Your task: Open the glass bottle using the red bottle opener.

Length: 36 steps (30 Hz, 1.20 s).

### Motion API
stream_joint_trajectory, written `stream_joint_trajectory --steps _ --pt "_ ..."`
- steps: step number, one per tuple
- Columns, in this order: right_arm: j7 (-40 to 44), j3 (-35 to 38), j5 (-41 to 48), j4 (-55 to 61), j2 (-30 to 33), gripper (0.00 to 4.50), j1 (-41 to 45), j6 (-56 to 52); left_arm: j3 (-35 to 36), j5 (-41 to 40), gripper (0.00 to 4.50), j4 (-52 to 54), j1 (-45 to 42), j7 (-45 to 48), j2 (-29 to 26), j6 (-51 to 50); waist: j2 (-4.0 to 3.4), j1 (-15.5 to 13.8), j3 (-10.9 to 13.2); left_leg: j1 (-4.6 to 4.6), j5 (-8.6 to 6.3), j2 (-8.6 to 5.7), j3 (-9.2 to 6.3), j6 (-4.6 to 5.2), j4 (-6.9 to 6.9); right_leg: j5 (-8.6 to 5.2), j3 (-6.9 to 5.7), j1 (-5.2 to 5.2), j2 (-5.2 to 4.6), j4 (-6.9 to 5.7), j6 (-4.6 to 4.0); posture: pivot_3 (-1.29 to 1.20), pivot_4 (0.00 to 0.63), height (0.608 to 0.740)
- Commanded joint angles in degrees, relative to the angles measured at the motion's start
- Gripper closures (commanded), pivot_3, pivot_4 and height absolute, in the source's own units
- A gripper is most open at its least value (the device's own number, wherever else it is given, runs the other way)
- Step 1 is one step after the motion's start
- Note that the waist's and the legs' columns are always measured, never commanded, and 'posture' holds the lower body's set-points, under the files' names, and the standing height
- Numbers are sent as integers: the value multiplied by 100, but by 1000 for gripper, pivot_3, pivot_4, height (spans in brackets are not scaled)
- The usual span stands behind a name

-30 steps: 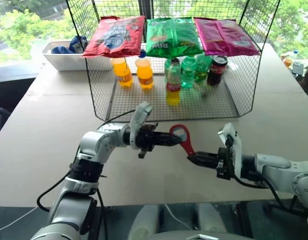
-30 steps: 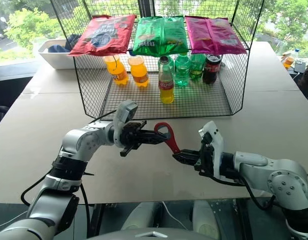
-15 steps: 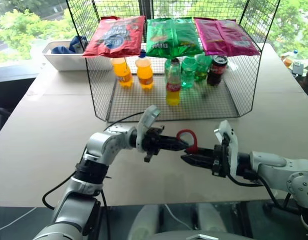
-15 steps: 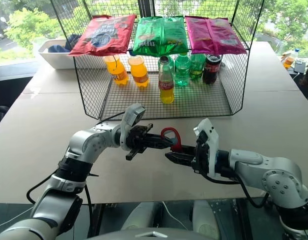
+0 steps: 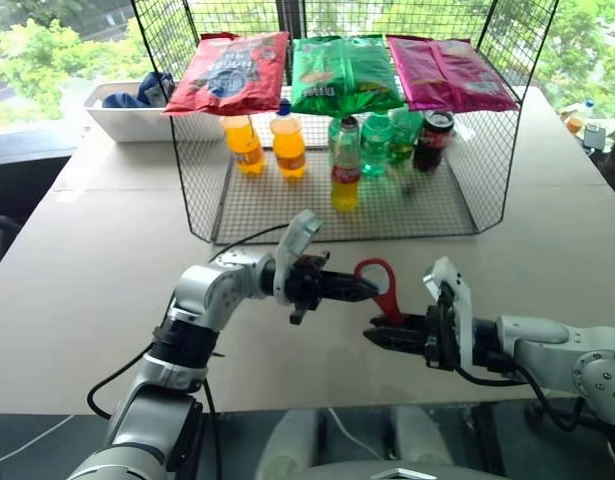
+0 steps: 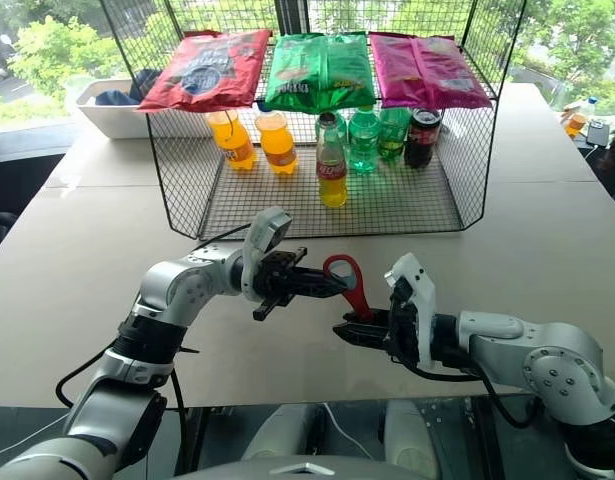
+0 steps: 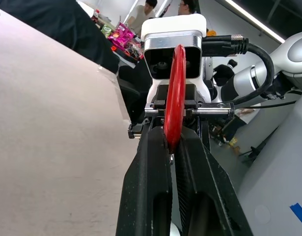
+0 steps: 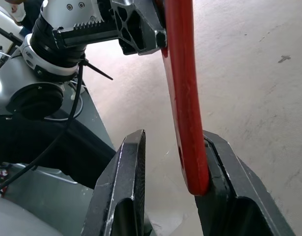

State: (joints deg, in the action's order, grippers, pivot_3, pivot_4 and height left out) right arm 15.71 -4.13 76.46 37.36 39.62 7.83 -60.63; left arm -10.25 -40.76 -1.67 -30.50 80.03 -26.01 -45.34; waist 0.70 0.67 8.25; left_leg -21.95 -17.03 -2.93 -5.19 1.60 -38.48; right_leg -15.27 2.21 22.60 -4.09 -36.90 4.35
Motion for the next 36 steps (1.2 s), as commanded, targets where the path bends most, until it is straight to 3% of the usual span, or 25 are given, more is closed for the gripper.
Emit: stream_joint_trajectory --steps 1,30,34,36 --pt "10 -1 180 89 -75 3097 58 30 130 -133 4500 249 36 -50 -13 -17 0 1 0 0 0 0 0 0 0 0 0 0 0 0 0 0 150 740" --pt "-87 310 965 81 41 3097 -118 271 56 -77 4500 201 56 38 -58 22 0 1 0 0 0 0 0 0 -2 0 0 -1 0 -2 0 0 150 740" --pt "-105 346 1143 59 58 4188 -142 282 46 -79 4500 214 76 46 -60 29 0 1 0 0 0 0 1 0 -3 0 0 -1 0 -2 0 0 150 740" --pt "-117 359 1194 45 85 4388 -152 274 42 -79 4500 218 87 52 -59 33 0 2 0 0 0 0 1 0 -3 0 0 0 0 -2 0 0 150 740"
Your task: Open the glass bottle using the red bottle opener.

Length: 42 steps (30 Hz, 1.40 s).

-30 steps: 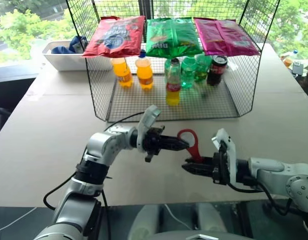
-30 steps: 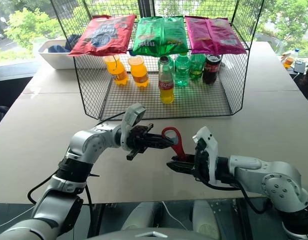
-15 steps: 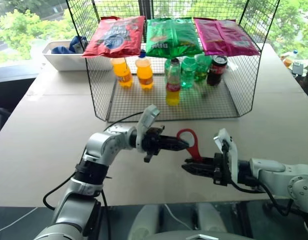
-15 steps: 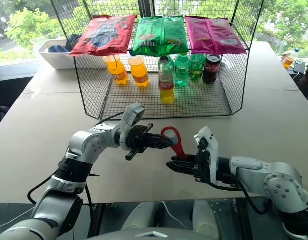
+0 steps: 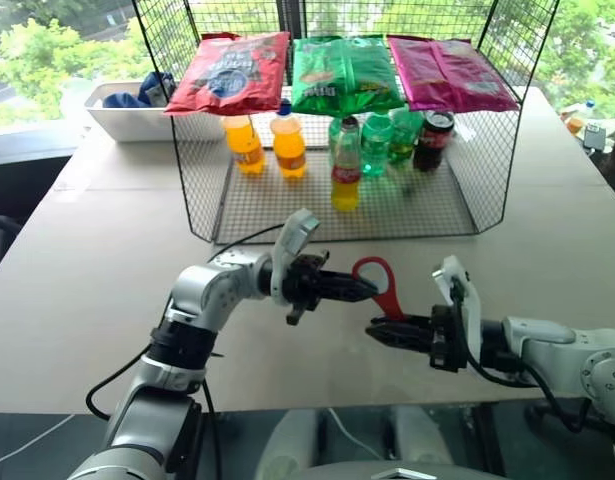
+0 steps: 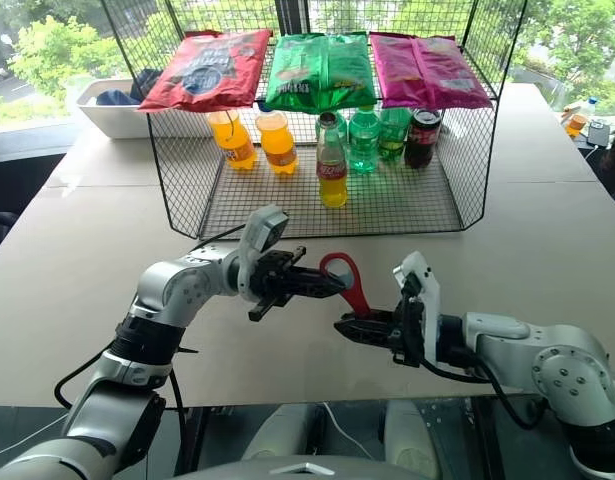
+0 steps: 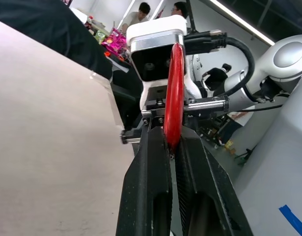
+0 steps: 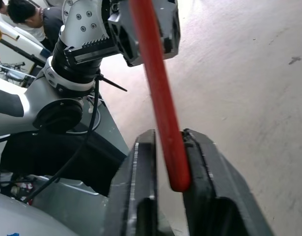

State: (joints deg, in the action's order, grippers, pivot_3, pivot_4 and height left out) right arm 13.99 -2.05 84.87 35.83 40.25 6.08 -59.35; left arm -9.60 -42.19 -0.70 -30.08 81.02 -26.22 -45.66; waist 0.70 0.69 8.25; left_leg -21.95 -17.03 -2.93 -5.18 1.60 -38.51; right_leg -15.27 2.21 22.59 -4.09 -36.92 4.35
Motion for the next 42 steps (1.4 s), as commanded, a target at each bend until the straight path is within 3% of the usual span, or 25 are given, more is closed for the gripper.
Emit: stream_joint_trajectory --steps 1,12,13,14,22,28,34,42 --pt "54 155 371 194 33 4388 20 147 -25 61 4500 121 44 -49 -37 66 0 0 0 0 0 0 0 0 0 0 0 0 0 0 0 0 150 740" --pt "60 93 233 247 125 4388 -95 170 139 -174 4500 76 -34 -316 100 -251 1 0 0 0 0 0 0 0 -1 0 0 -1 0 -1 0 0 150 740" --pt "49 95 208 248 120 4500 -105 192 118 -169 3787 118 -18 -286 68 -249 1 2 0 0 0 0 0 0 -1 0 0 -1 0 -1 0 0 150 740" --pt "38 98 180 251 114 4500 -112 211 100 -170 3587 145 -5 -274 47 -260 1 4 0 1 0 0 0 0 -1 0 0 -1 1 -2 0 0 150 740" --pt "-219 282 -191 225 -111 4500 -348 590 387 -254 21 25 -80 -611 195 -223 2 -4 -1 1 0 0 1 0 -3 0 2 -1 1 -4 0 0 150 740" --pt "-584 744 -498 243 -349 4500 -790 1067 937 -174 21 -363 -238 -1284 519 84 3 -9 -2 1 0 0 2 0 -6 0 2 0 1 -6 0 0 150 740" --pt "-1514 1182 -1638 -94 -1163 4500 -797 1952 1463 1081 21 -2024 -1155 -3340 1498 2258 21 -129 -11 3 0 -3 3 0 -23 4 2 -2 1 -17 6 0 150 740" --pt "-1901 1152 -2681 -106 -1871 4500 -837 2394 1575 1764 21 -2740 -1591 -3657 1881 4165 22 -128 -12 -4 0 -4 20 -1 -17 6 18 15 3 -22 8 0 150 740"
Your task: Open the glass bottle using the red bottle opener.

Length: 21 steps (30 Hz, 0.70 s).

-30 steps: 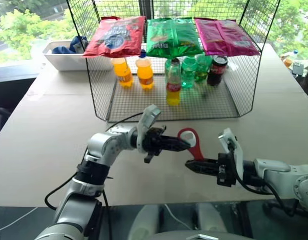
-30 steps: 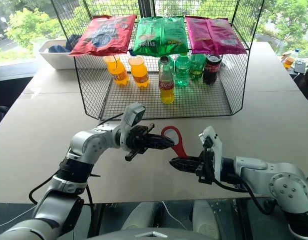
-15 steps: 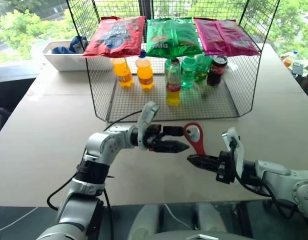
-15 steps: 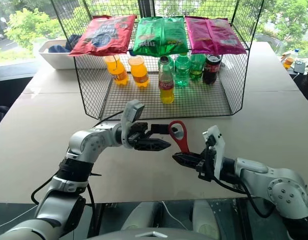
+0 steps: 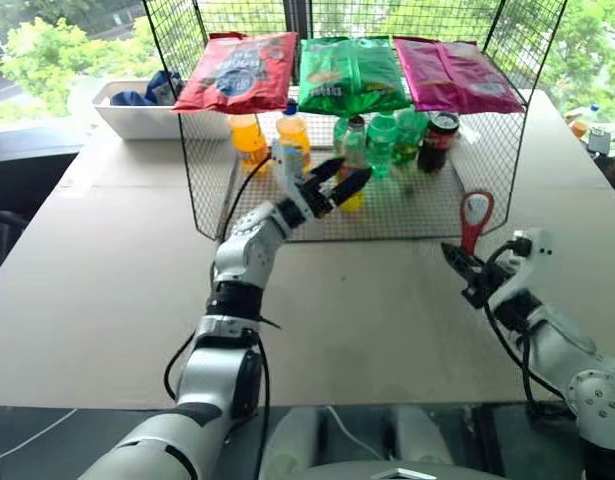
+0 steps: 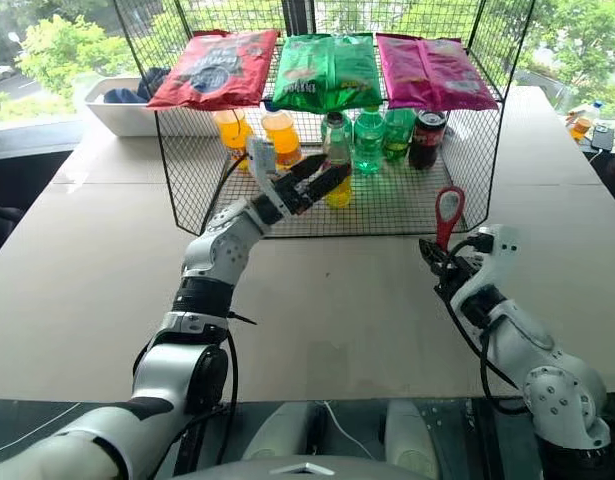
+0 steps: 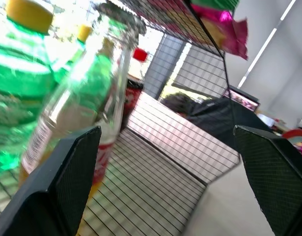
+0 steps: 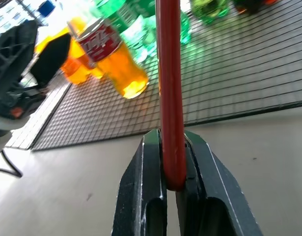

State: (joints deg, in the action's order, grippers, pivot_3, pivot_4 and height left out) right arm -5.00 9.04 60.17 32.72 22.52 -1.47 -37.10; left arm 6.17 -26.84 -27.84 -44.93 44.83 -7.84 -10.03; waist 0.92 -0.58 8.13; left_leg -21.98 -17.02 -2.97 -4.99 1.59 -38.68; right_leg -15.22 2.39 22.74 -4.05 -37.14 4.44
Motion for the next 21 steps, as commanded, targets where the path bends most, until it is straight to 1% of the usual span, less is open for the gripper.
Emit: stream_joint_trajectory --steps 1,3,4,8,11,16,21 --pt "16 25 -274 230 -142 4500 -124 176 23 325 21 -88 -113 -127 55 838 0 -1 0 -1 0 0 0 0 1 0 -1 0 0 2 0 0 150 740" --pt "21 11 -374 265 -228 4500 -177 185 -2 645 21 -251 -131 -361 35 1329 0 -4 0 0 0 -1 0 0 1 0 -1 -2 0 3 0 0 150 740" --pt "12 10 -414 277 -279 4500 -190 187 68 623 21 -321 -152 -411 78 1439 0 -4 0 1 0 -1 1 0 0 0 0 -2 0 2 0 0 150 740" --pt "29 7 -538 306 -436 4500 -199 183 -183 1456 21 -862 -236 -969 52 2534 0 -6 0 3 0 -3 0 0 -6 0 -1 -3 1 -9 0 0 150 740" --pt "40 -2 -613 285 -537 4500 -156 171 -382 1838 21 -1439 -397 -1102 144 3049 0 -18 0 3 0 -7 -1 1 -7 0 -2 -3 1 -13 0 0 150 740" --pt "112 -82 -774 258 -614 4500 -40 130 -491 2251 21 -2579 -967 -1644 388 3622 1 -5 0 1 1 -28 -3 2 -10 0 -2 -4 -3 -14 1 0 150 740" --pt "126 -62 -856 268 -679 4500 -8 127 -431 2491 21 -3577 -1531 -2376 580 3716 1 9 0 3 1 -32 -3 2 -10 0 -3 -3 -1 -21 1 0 150 740"
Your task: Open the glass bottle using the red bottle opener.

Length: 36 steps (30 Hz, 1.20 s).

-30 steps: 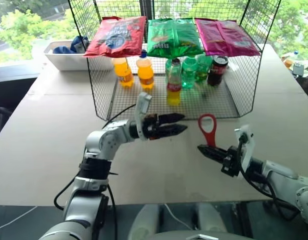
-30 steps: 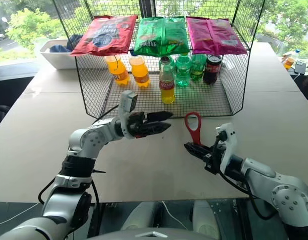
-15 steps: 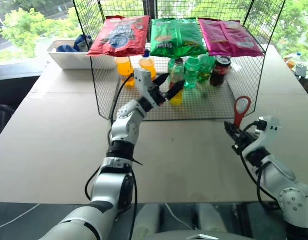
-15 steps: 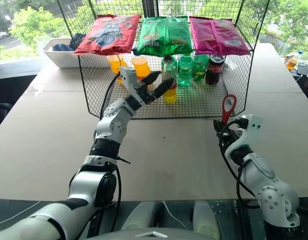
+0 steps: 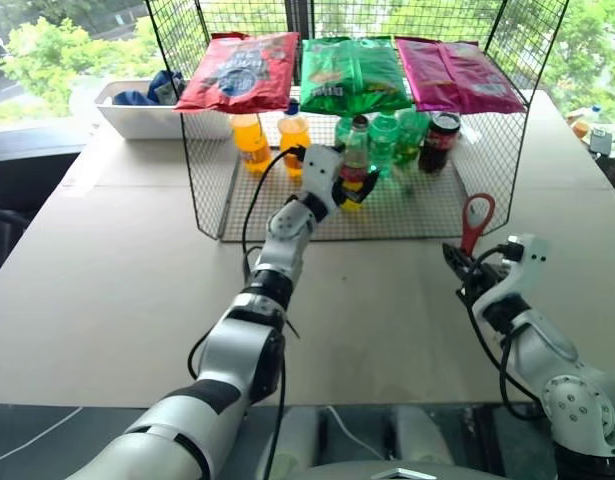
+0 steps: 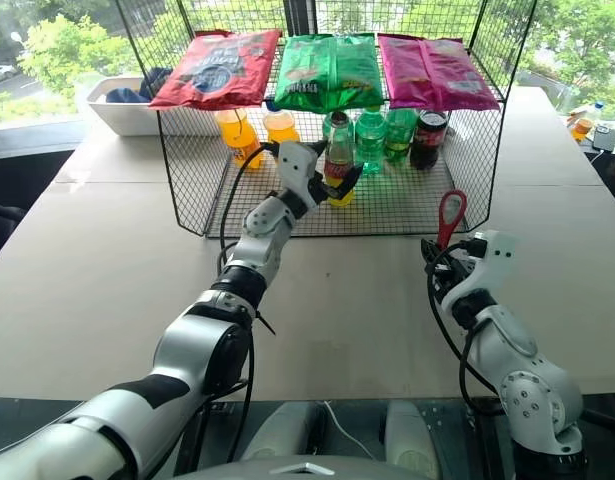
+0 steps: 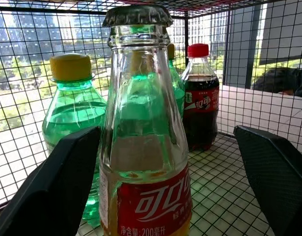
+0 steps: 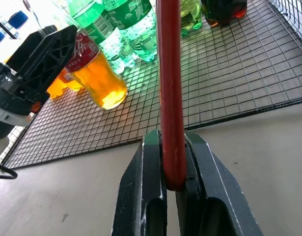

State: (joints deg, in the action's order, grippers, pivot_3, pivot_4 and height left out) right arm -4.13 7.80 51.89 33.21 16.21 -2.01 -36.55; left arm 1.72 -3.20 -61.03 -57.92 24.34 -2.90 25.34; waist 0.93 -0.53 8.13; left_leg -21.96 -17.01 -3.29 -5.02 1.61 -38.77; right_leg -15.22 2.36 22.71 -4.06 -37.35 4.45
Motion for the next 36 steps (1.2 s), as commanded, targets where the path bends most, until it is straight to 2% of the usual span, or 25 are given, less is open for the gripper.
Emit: stream_joint_trajectory --steps 1,13,17,19,20,24,30,36 --pt "34 59 -44 236 -64 4500 30 77 55 123 21 -383 -317 -464 124 160 0 10 0 0 0 0 0 0 0 0 0 0 0 -1 0 0 150 740" --pt "37 55 -229 315 -194 4500 -57 74 218 181 21 -942 -719 -1082 227 92 1 118 0 0 0 -2 -1 0 -2 0 0 1 -1 -7 0 0 150 740" --pt "52 70 -251 299 -203 4500 -26 60 253 206 1033 -1000 -736 -1097 237 -19 1 127 0 1 0 -2 -1 0 -1 0 0 1 -1 -9 0 0 150 740" --pt "57 72 -259 291 -205 4500 -17 59 293 193 1962 -1014 -713 -1116 216 -96 1 121 0 2 0 -2 -1 0 -1 0 0 1 -1 -11 0 0 150 740" --pt "57 70 -262 291 -210 4500 -14 58 313 178 2098 -1009 -698 -1106 207 -104 1 120 0 2 0 -2 -1 0 -2 0 0 1 -1 -11 0 0 150 740" --pt "61 66 -279 285 -210 4500 2 49 352 150 2077 -927 -548 -967 156 -73 1 125 0 3 0 -2 -1 0 -6 0 0 0 -1 -15 0 0 150 740" --pt "80 77 -303 248 -211 4500 37 42 369 -44 2077 -372 -286 -273 152 -3 1 125 -1 6 0 2 1 0 -7 0 -1 1 -2 -23 0 0 150 740" --pt "91 64 -333 217 -246 4500 55 38 72 -315 2077 1284 300 748 66 -490 1 129 0 2 0 7 1 0 -8 0 -1 4 -3 -23 -1 0 150 740"
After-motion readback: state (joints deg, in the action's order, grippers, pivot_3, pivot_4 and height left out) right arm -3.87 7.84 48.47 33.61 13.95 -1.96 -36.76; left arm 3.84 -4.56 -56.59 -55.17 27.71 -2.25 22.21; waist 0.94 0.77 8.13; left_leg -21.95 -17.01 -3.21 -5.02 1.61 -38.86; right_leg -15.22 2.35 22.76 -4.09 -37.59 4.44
